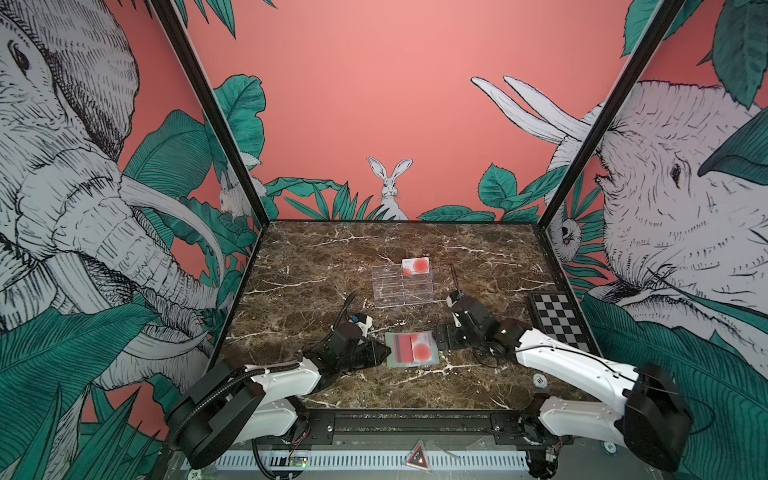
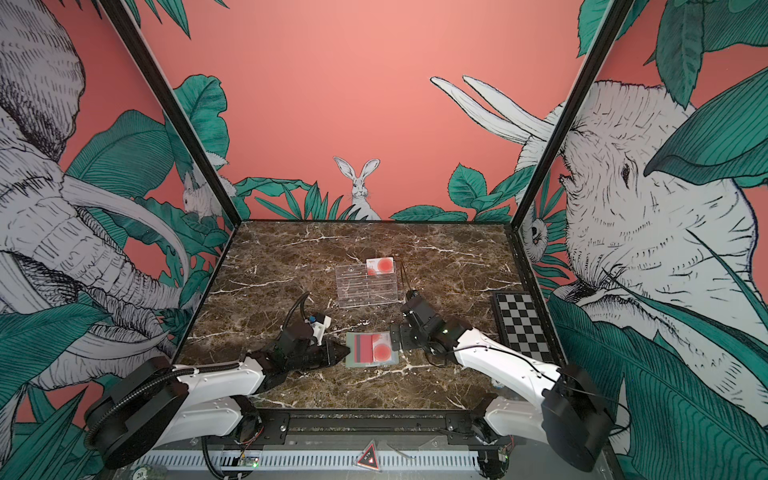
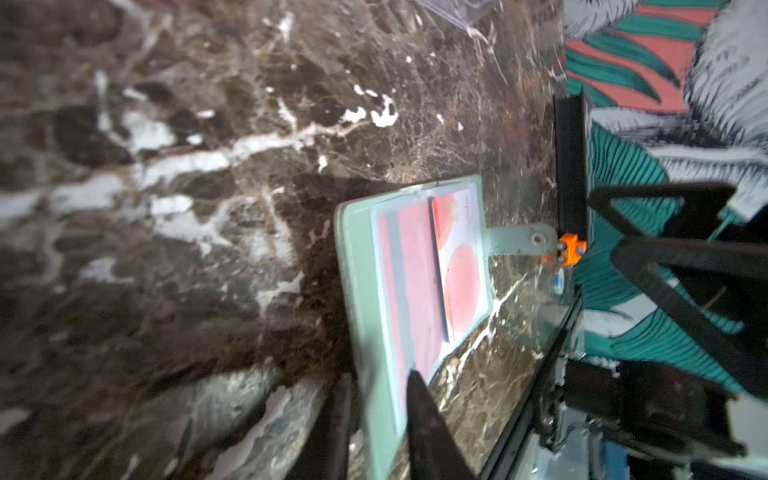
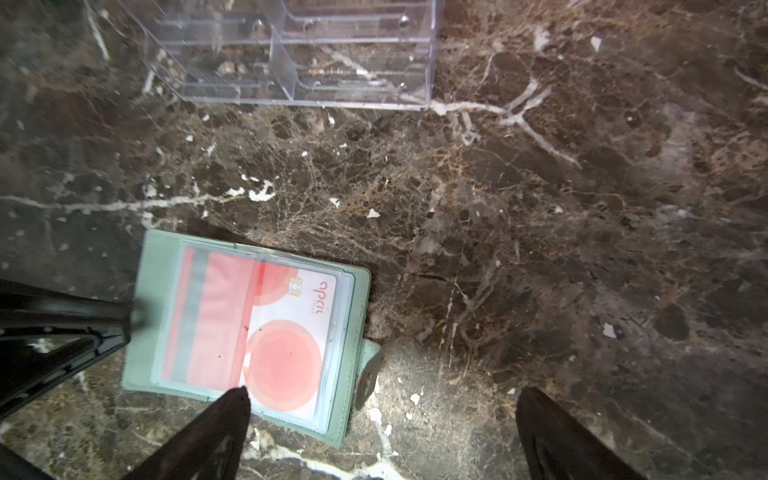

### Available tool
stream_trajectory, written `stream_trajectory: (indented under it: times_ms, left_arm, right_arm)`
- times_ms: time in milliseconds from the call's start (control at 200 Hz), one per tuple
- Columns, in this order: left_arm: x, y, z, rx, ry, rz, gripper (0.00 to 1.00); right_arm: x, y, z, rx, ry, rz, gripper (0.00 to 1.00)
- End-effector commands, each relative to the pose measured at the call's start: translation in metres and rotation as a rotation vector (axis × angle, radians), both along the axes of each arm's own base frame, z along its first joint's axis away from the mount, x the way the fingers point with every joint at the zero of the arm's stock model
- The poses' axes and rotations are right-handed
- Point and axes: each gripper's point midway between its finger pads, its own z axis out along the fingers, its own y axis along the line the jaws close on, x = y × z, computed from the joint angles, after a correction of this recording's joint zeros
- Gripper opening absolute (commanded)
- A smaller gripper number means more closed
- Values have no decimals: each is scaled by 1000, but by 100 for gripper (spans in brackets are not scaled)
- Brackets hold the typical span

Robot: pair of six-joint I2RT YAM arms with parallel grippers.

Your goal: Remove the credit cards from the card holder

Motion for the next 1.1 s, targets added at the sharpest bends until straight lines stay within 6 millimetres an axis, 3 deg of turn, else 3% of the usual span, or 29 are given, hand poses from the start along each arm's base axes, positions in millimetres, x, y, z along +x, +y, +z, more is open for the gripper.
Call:
stream_trajectory:
  times_ms: [0, 120, 210, 340, 410, 490, 595, 710, 835, 1095]
  left_arm:
    - [4, 5, 13, 37, -33, 10, 50]
    - [6, 14, 34, 72, -75, 29, 60]
    - [7, 15, 57, 35, -117, 42, 66]
    - [6, 0, 78, -65, -133, 9, 71]
    - [5, -12, 83, -114, -114, -25, 67]
    - [4, -27, 85, -169, -99, -58, 61]
    - [3, -41, 78, -164, -75, -85, 49]
    - [2, -55, 71, -172, -51, -97, 42]
    - [3, -62, 61, -176, -27, -89, 37]
    - [7, -69, 38, -179, 15, -68, 33]
  right_arm:
    - [6, 16, 33, 158, -101, 45, 98]
    - [2, 32, 56, 316, -134, 91, 98]
    - [-2, 44, 62, 401, -103, 118, 97]
    - [-2, 57, 50, 447, -29, 115, 80]
    - [0, 63, 38, 459, 13, 107, 67]
    - [1, 70, 24, 459, 58, 106, 46]
    - [3, 71, 5, 418, 108, 91, 21]
    - [4, 65, -12, 361, 136, 69, 7]
    - [7, 54, -30, 296, 144, 19, 2]
    - [3, 54, -56, 256, 196, 23, 0]
